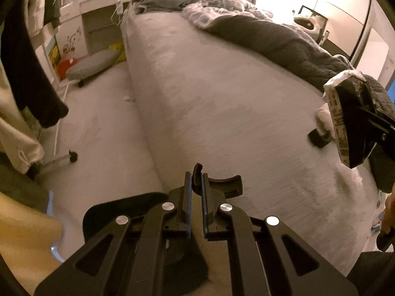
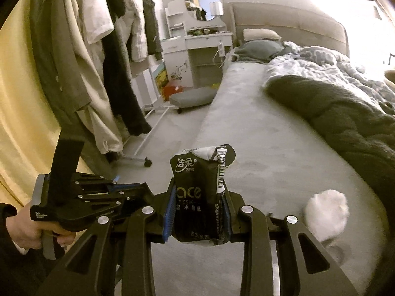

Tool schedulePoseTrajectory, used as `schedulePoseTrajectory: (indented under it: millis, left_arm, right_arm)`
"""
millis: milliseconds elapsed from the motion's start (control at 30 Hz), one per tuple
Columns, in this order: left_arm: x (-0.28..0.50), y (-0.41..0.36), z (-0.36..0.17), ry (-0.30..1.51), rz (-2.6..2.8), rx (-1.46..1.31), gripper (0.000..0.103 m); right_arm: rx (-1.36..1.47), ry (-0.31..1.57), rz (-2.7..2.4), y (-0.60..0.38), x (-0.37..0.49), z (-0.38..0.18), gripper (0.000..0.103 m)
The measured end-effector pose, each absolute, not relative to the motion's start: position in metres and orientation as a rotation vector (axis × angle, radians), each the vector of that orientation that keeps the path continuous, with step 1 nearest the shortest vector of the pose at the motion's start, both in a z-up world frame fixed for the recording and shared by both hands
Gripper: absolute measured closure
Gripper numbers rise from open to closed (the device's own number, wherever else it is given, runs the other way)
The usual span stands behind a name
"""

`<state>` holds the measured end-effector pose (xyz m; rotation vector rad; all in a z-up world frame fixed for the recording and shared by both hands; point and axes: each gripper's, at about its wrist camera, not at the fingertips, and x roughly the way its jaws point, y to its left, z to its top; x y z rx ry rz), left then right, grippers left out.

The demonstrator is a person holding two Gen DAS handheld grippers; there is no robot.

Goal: Collect trash
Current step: 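Carry the black plastic piece into the bin and open the left gripper while the right carries the tissue pack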

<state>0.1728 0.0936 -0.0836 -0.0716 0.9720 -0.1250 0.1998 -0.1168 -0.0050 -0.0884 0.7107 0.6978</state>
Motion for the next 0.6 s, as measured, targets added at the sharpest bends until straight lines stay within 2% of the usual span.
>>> schedulePoseTrajectory:
  millis: [600]
  left_arm:
    - [0.152,0.183,-0.150,1.249,-0.006,-0.113,0.095]
  right_arm:
    - [-0.186,0.836,0.818,-0.011,0.203,-0.023,0.071]
